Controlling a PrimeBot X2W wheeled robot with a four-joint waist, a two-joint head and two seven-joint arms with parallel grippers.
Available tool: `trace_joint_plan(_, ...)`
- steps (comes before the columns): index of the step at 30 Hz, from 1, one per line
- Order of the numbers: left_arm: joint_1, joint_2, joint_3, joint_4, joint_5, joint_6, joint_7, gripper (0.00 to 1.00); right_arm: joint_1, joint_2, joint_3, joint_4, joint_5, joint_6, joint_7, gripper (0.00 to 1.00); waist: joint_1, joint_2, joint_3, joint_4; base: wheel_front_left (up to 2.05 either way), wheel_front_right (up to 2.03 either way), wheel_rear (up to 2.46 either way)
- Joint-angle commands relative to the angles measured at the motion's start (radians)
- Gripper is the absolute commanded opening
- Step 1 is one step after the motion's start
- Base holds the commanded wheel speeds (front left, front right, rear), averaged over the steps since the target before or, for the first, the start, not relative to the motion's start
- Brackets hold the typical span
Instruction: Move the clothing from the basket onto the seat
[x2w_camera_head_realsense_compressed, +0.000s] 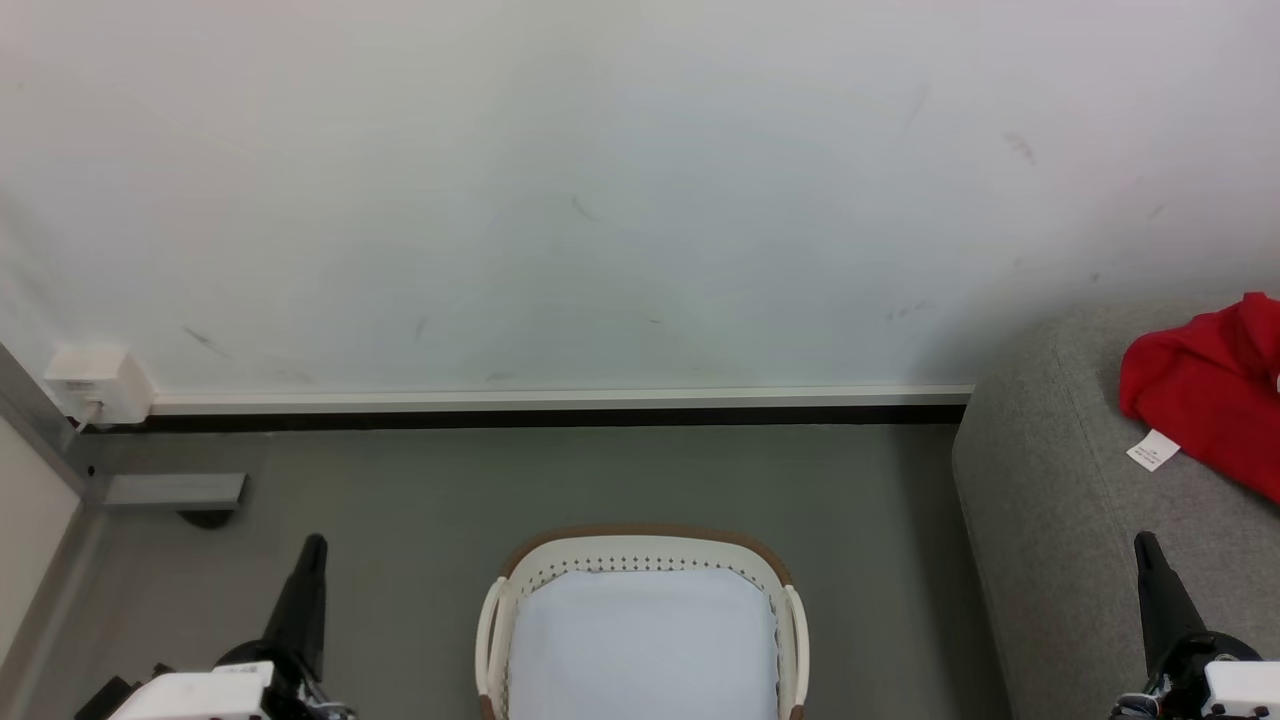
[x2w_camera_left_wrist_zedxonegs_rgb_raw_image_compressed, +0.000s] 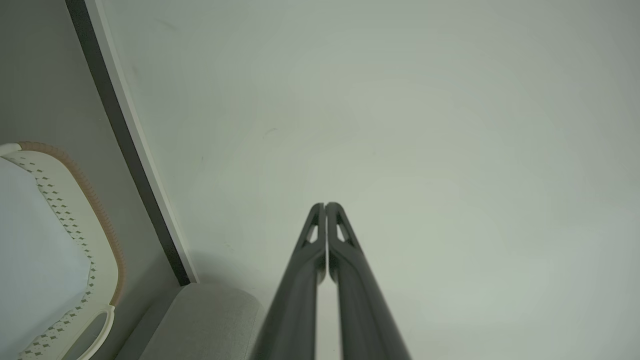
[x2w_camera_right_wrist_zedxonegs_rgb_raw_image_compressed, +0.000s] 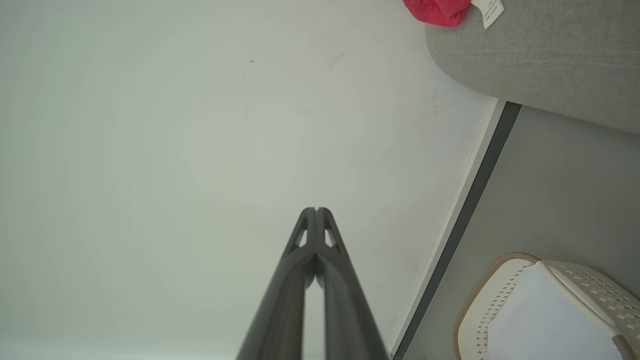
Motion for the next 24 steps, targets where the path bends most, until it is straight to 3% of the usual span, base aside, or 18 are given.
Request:
trace_joint_plan(1,-0.007,0.007,0.002,-0.003,-0.014,-0.004,0.004,0.0,-0.012,-0.007,-0.003,-0.004,0.001,-0.002,0.003,0.0,0.0,-0.0001,0.0,0.0,0.0,0.0,0.0)
trace_joint_plan(24,-0.007,0.007,0.002,-0.003,-0.015,-0.004,0.004,0.0,-0.012,-0.007,-0.003,-0.004,0.002,-0.002,0.003,0.0,0.0,-0.0001,0.0,0.0,0.0,0.0,0.0)
